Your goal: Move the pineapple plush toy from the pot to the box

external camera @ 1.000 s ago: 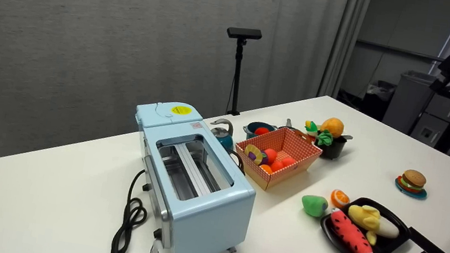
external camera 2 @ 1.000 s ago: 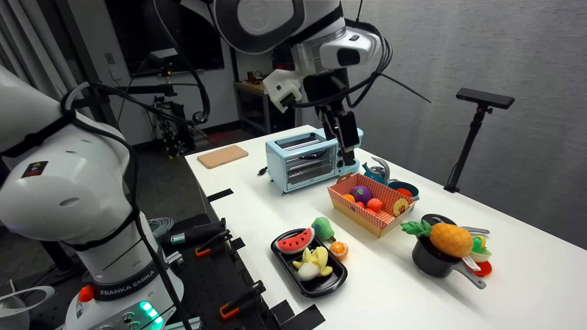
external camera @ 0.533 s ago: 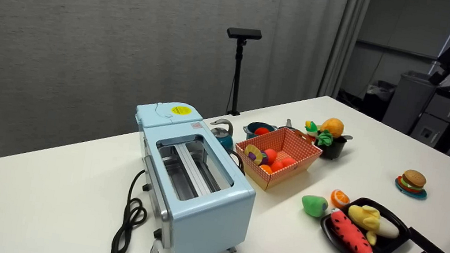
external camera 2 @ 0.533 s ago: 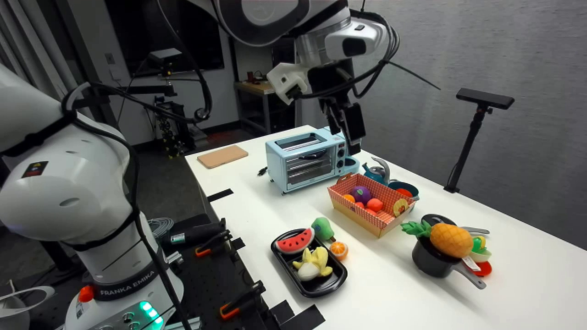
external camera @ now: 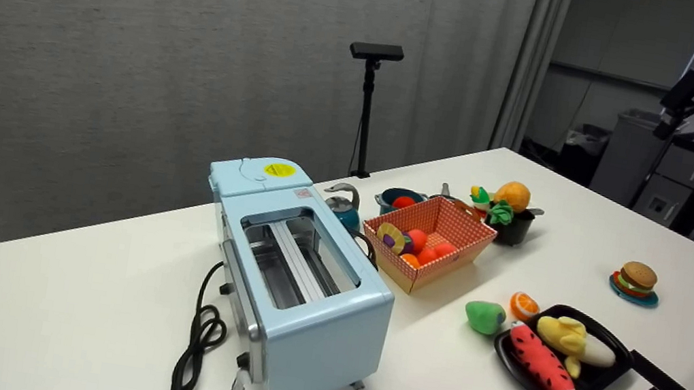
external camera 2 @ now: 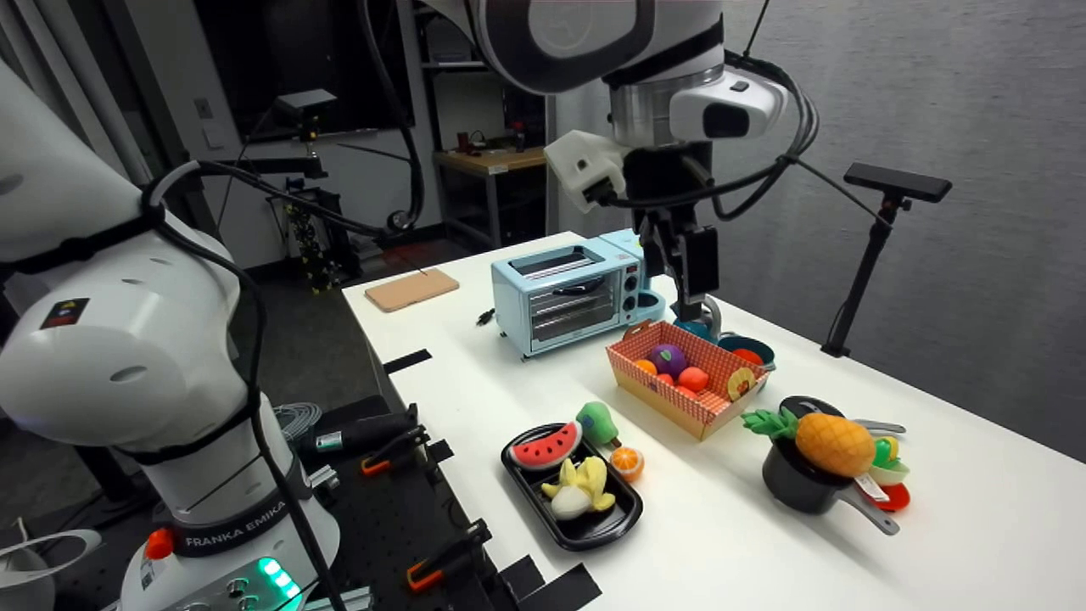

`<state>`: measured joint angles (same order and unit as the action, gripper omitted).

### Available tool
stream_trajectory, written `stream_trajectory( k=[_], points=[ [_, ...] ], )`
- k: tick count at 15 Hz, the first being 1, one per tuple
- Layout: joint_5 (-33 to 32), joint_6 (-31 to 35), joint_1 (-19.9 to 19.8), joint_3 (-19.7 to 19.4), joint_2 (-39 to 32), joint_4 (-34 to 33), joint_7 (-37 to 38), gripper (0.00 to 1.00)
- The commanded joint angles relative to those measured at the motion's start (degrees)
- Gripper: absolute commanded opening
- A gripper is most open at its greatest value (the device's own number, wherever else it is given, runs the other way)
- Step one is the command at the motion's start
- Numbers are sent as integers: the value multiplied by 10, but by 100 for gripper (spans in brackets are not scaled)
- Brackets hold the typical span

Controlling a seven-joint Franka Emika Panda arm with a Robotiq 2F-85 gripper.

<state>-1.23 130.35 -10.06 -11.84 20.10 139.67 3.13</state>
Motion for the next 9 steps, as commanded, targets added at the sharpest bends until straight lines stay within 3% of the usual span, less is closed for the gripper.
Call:
stream_trajectory(
  k=[1,9],
  points=[
    [22,-30,-4,-11,-75,-62,-19,100],
    [25,-50,2,2,-233,-155,-30,100]
  ],
)
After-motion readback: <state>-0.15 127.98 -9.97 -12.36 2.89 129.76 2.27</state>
